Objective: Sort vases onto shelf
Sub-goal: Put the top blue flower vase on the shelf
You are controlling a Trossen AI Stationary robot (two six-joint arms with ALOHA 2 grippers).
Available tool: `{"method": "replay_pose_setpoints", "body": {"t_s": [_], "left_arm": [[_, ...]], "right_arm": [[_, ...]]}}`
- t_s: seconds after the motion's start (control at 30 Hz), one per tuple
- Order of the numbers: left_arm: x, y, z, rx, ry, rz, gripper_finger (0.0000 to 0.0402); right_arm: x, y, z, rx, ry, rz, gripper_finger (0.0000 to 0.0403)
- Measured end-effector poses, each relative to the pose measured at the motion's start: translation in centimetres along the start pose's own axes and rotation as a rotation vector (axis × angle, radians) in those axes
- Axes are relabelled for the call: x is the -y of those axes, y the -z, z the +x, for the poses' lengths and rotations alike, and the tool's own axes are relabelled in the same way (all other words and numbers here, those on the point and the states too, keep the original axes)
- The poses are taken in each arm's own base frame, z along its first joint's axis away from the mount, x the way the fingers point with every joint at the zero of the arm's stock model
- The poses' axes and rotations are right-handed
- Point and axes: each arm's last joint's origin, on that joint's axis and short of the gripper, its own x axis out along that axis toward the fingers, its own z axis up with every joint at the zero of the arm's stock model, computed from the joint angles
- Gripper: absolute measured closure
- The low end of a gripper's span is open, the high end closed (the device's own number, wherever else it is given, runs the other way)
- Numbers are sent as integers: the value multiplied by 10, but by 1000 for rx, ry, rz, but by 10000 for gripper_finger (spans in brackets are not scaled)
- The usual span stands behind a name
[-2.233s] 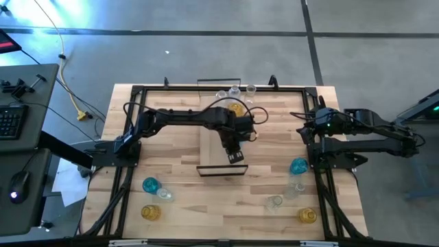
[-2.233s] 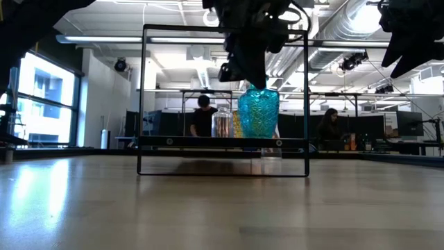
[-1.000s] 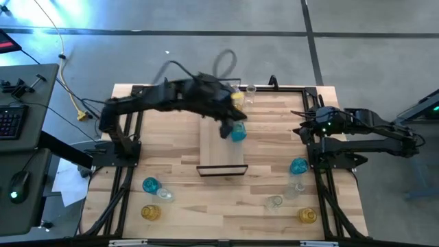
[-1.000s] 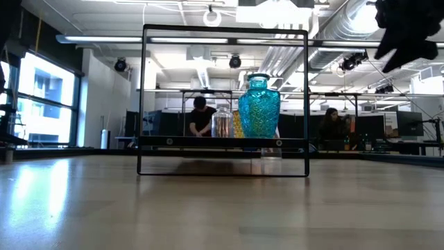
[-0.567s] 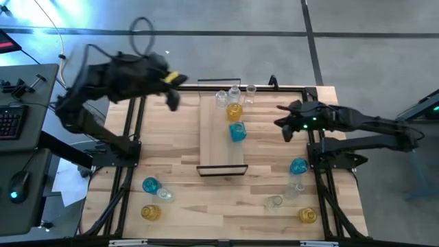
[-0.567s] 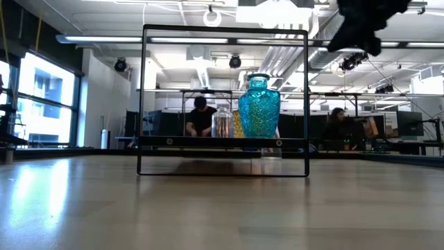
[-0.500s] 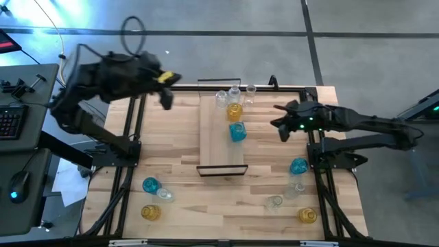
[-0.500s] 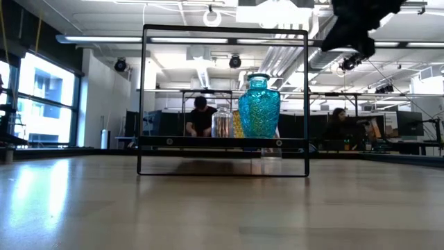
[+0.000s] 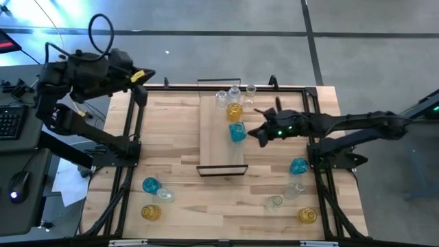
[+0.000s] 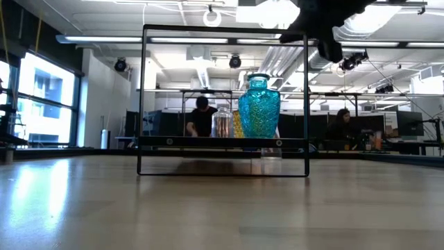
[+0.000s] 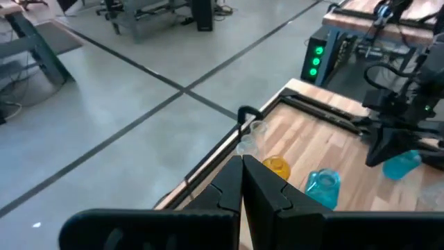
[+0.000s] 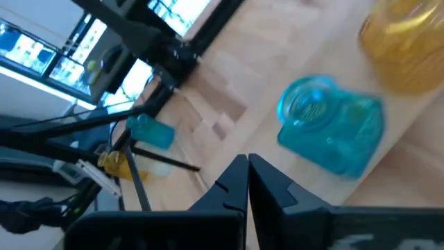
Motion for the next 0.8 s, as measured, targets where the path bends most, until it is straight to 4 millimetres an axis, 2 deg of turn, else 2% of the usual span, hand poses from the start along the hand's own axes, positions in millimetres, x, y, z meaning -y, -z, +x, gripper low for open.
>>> {"method": "replay_pose_setpoints", "body": {"t_s": [0.23, 0.6, 0.8], "left_arm": [[-3, 2, -4, -6, -2, 53, 401], [-3, 2, -4, -6, -1, 96, 401], [-3, 2, -4, -6, -1, 95, 401]], "right_arm": [[-7, 14, 27, -51, -18, 75, 403], [-14, 40, 49, -137, 1, 164, 403], [-11, 45, 63, -116, 38, 229, 403]]}}
